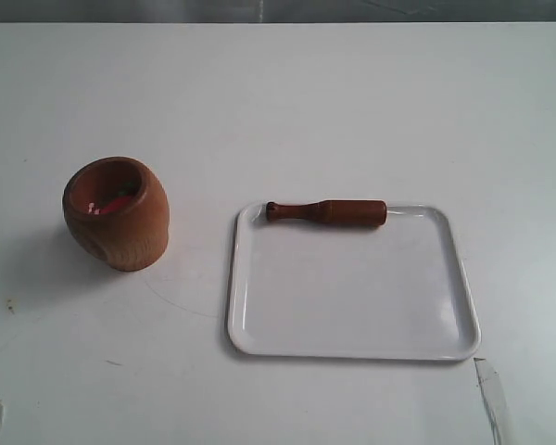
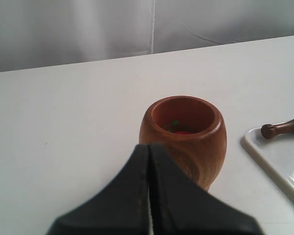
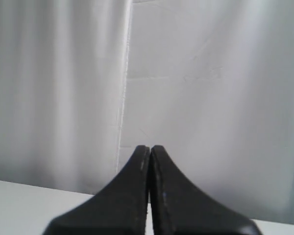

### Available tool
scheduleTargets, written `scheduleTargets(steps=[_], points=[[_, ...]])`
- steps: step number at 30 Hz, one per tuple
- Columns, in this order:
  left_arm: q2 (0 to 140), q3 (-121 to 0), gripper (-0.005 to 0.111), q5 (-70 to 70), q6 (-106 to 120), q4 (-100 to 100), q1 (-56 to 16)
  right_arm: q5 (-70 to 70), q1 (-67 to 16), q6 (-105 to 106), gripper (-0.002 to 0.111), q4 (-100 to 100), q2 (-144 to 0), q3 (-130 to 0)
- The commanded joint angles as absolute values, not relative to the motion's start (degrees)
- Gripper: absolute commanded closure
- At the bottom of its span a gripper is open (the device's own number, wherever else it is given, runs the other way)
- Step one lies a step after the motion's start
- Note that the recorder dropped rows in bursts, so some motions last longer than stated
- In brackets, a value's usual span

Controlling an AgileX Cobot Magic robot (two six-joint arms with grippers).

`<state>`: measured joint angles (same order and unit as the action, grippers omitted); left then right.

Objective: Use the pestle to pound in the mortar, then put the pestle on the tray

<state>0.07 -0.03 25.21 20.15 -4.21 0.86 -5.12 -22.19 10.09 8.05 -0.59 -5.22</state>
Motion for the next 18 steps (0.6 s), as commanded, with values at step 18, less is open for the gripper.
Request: scheduleTargets(steps=[18], points=[[0.0, 0.0, 0.107, 25.0, 19.7, -3.8, 0.4, 7.5, -10.5, 14.9, 0.108, 3.4, 0.0, 0.0]])
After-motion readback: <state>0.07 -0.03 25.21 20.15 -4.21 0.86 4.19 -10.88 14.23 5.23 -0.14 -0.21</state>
